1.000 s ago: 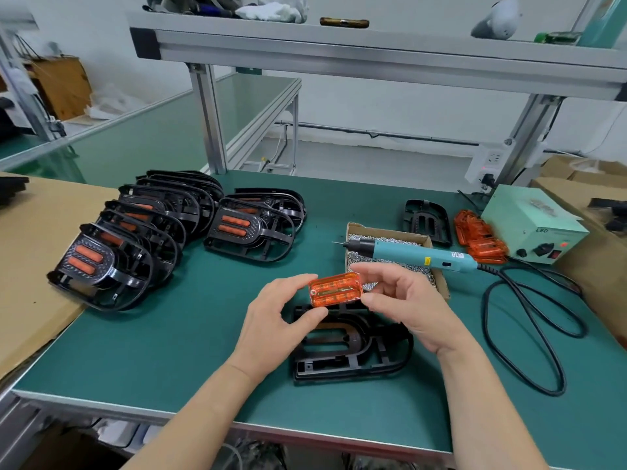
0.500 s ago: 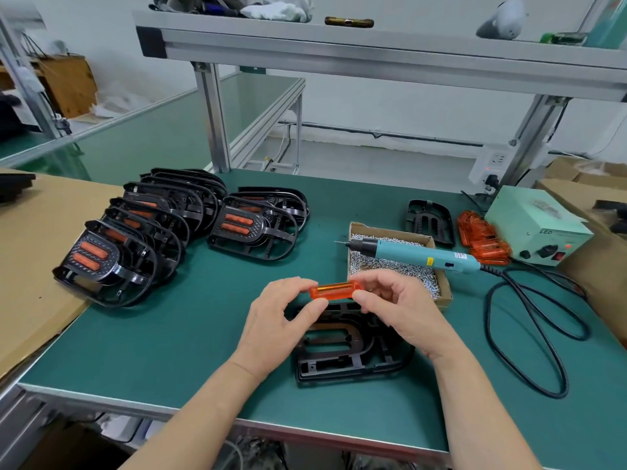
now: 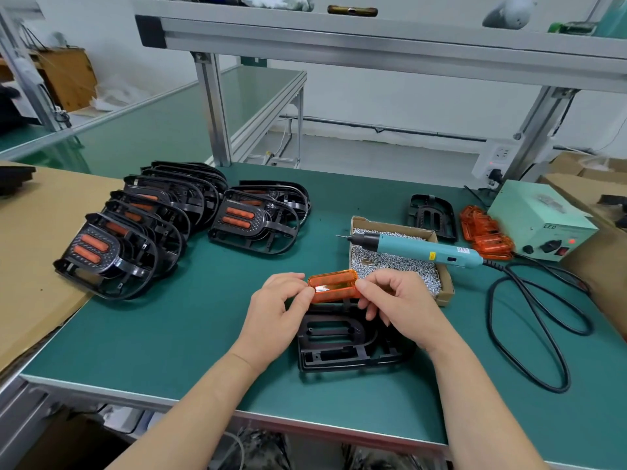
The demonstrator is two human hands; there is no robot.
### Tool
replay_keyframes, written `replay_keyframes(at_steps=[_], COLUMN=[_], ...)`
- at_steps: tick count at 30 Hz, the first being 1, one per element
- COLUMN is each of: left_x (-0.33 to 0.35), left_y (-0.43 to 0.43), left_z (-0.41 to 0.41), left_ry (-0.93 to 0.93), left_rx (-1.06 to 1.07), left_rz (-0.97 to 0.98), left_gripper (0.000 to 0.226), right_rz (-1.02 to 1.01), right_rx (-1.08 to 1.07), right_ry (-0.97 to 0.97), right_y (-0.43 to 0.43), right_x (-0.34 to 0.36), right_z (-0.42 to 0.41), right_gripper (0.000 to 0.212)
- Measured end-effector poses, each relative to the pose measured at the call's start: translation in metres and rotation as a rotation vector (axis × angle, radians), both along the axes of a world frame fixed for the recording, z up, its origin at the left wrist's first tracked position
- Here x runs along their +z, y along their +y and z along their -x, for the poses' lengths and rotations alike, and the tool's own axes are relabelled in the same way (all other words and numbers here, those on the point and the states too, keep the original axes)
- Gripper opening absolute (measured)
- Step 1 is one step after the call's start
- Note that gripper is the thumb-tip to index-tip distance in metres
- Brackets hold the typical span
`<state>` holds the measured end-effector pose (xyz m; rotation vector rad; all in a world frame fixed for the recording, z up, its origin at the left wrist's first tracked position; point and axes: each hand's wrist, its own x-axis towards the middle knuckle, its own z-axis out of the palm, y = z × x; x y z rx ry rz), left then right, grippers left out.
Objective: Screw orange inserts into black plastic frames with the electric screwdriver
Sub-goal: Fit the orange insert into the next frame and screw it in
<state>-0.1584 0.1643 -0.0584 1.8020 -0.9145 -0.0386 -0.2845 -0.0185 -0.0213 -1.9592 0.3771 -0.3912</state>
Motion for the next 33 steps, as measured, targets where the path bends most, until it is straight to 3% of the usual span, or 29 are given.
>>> replay_keyframes(at_steps=[4,13,16,20,23,28,33], left_x=[0.002,0.002,0.005,0.010,0.015,0.028,0.028], left_y=[0.001,0.002,0.004,0.007,0.009,0.010,0.017], left_z=[0.001,0.000,-0.002,-0.003,-0.003,0.000,0.011], left_ry=[0.017,0.097,0.199,0.397,0.440,0.338,-0.055], left_rx=[0.022,0.040,0.038,-0.043,-0.140,-0.202,-0.141], left_rz=[0.021,0.067,0.091,0.107,0.062,-0.031,-0.133], left_gripper=[0.025,0.017,0.022,0.020,0.017,0.014,0.013], right_rz=[0.008,0.024,0.132,0.228,0.299,0.424,0.464], right_rx=[-0.001,0.016,0.009,0.009,-0.013,-0.014,-0.009], right_ry=[-0.012,-0.035,-0.027,-0.053,-0.095,-0.160,-0.153], right_y=[0.000,0.001,0.003,0.001,-0.003,0.002,0.003], right_x=[-0.001,0.003,0.005,0.005,0.000,-0.009,-0.010], right_z=[-0.001,0.001,0.000,0.002,0.005,0.009,0.011], right_gripper=[0.032,0.022,0.017,0.026,0.028,0.017,0.015])
